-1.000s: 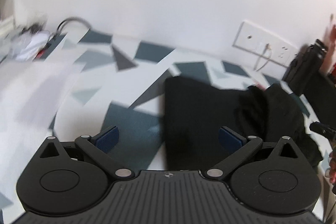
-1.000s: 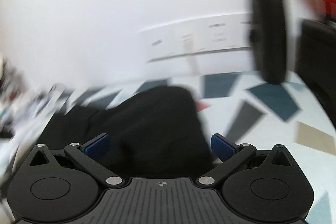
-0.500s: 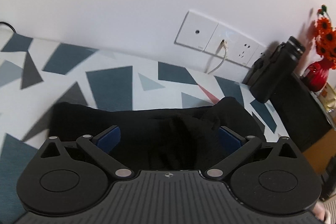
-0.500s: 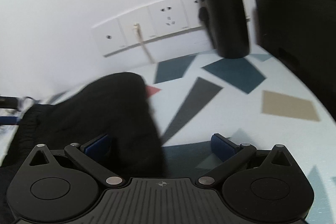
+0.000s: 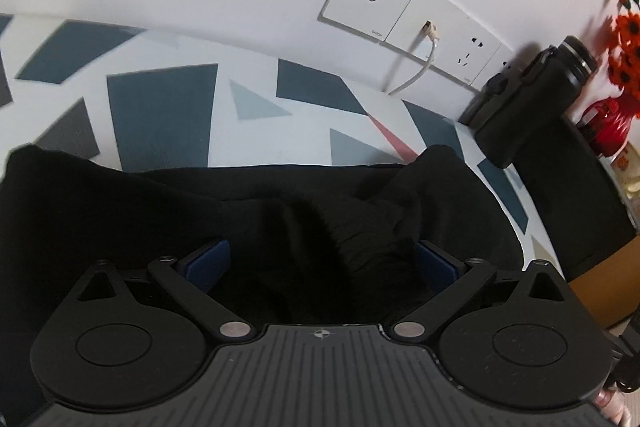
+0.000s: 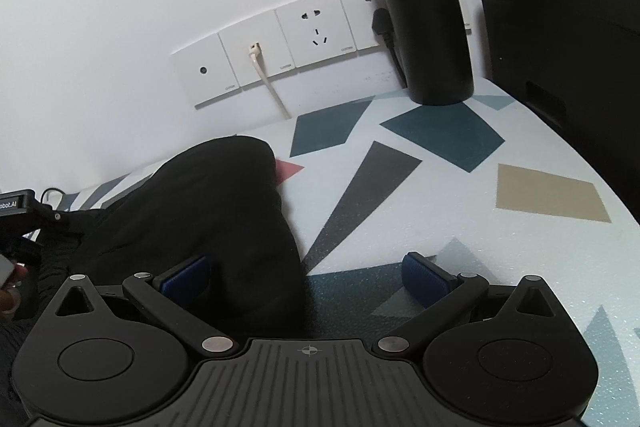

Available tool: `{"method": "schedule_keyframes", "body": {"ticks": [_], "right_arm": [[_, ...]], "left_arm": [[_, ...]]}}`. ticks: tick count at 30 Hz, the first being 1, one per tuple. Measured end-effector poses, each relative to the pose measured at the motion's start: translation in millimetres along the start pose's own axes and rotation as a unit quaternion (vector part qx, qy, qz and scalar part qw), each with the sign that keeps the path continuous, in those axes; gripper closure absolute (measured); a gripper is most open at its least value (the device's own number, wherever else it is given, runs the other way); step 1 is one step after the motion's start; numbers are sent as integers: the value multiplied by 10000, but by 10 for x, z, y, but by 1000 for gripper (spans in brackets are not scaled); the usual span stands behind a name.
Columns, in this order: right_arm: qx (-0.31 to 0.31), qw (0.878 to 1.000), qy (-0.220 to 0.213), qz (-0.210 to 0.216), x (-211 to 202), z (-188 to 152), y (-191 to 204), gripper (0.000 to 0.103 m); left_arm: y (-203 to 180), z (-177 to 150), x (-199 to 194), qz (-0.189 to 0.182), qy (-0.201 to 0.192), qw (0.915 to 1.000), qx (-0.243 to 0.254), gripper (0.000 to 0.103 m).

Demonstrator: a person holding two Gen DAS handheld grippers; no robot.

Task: Fold clothes
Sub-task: 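Move the open left gripper over the bunched black knit garment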

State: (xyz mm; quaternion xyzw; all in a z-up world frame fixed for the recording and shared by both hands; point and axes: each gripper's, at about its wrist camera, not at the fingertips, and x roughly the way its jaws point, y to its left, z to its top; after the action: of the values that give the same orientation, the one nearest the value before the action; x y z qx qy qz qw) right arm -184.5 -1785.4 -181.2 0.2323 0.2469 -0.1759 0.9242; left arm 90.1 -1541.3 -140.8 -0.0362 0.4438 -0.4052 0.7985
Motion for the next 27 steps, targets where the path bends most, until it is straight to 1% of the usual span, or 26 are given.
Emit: {"method": "schedule_keyframes", "body": {"ticks": [4,6,8,12,13,14,15,16,19,22,23,24,26,27], "right_arm": [[-33,10000,9,3,5,0,15,1],[-33,10000,2,1,6,-2,19,1],[-23,10000,-3,11,6,-3,15,1],[0,10000,-11,35,5,-5,6,1],[6,10000,-14,41,4,-6,4,1],[12,10000,-16,47,4,-6,1,1],[15,10000,-17,51,5,-8,-1,1],[18,10000,-18,54,6,-9,-4,1],[-5,10000,-10,49,9,-8,5,1],[-4,10000,-7,62,8,-7,5,1],[1,10000,-8,69,6,-7,3,1],[7,10000,-8,76,5,-6,1,1],[8,10000,-9,78,4,-6,2,1],[7,10000,-9,79,4,-5,3,1]], "left_arm": [[-2,-41,11,-49,-111,9998,161,0],[2,-34,11,-68,-85,9998,142,0],[41,-26,-2,-160,-104,9998,39,0],[25,38,-82,-418,-126,9990,44,0],[19,55,-103,-484,-131,9987,49,2],[13,72,-124,-549,-136,9984,54,5],[7,89,-145,-615,-141,9980,59,19],[2,106,-166,-680,-146,9976,64,22],[-16,156,-230,-876,-161,9960,79,22],[6,130,-247,-1067,-130,9942,64,24],[15,119,-252,-1131,-118,9935,59,31],[23,108,-257,-1194,-106,9928,53,36],[40,86,-266,-1320,-82,9912,42,54],[48,75,-270,-1384,-70,9904,36,58]]}}
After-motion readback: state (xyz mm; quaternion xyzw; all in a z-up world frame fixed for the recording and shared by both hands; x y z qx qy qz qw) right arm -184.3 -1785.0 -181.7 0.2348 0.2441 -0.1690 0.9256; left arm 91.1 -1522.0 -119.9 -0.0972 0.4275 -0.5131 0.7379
